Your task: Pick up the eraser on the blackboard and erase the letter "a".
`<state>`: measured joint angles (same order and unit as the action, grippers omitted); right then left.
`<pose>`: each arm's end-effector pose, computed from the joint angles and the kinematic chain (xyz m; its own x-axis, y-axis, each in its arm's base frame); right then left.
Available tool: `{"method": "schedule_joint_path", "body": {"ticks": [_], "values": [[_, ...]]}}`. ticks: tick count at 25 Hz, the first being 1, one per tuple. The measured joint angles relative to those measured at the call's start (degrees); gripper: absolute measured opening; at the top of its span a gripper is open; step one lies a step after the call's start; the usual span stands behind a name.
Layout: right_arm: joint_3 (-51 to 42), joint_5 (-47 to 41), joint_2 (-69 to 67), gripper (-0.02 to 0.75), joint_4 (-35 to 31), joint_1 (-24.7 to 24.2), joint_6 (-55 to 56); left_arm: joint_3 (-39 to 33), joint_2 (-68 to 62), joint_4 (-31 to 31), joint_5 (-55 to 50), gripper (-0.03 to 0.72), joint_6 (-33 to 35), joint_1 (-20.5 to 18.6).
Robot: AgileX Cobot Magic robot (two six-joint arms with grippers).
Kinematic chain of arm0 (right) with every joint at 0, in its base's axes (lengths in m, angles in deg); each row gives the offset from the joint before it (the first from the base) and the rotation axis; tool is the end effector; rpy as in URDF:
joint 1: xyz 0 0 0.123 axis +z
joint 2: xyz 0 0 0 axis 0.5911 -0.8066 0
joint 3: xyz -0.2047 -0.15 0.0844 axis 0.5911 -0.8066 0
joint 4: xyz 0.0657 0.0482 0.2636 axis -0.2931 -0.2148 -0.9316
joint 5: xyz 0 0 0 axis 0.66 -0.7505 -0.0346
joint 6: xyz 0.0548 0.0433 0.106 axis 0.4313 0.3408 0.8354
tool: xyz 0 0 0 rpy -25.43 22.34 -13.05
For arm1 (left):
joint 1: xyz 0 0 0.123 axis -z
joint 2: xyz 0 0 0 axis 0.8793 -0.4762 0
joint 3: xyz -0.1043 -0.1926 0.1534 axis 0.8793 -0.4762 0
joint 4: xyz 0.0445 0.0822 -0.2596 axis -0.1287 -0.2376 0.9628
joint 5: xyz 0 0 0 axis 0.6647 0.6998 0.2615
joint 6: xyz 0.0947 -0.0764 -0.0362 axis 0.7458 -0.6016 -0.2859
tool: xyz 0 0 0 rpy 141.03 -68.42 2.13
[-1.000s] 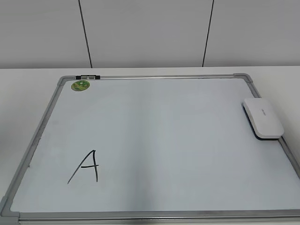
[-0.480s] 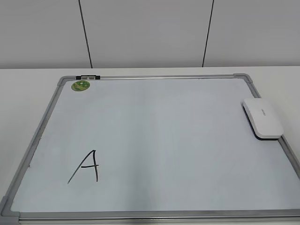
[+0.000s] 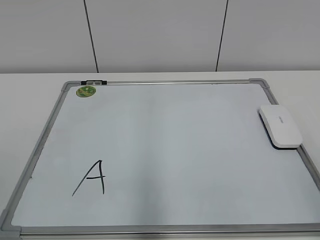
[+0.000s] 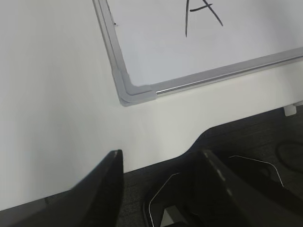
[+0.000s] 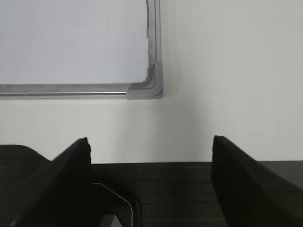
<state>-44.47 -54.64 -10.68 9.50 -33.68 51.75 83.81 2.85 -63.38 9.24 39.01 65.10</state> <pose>0.1054 -0.0035 0.2354 -0.7992 -0.0307 -0.6003 -0.0018 0.9988 -0.0487 0.1083 -0.0313 0.2417 -0.7991 0.1272 -0.5876 0.2358 0.9654 -0.1117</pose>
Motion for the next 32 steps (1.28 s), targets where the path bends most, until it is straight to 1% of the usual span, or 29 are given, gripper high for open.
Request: {"method": "schedule_joint_path", "body": {"ticks": [9, 28, 32], "values": [[-1.3, 1.6, 0.3, 0.588, 0.2, 0.0, 1.7, -1.9, 0.1, -2.2, 4.7, 0.369, 0.0, 0.0], [-1.3, 1.7, 0.5, 0.587, 0.2, 0.0, 1.9, -1.9, 0.5, -2.3, 5.0, 0.369, 0.0, 0.0], [-1.3, 1.8, 2.9, 0.587, 0.2, 0.0, 1.9, -1.9, 4.1, -2.3, 5.0, 0.369, 0.0, -1.3]]}}
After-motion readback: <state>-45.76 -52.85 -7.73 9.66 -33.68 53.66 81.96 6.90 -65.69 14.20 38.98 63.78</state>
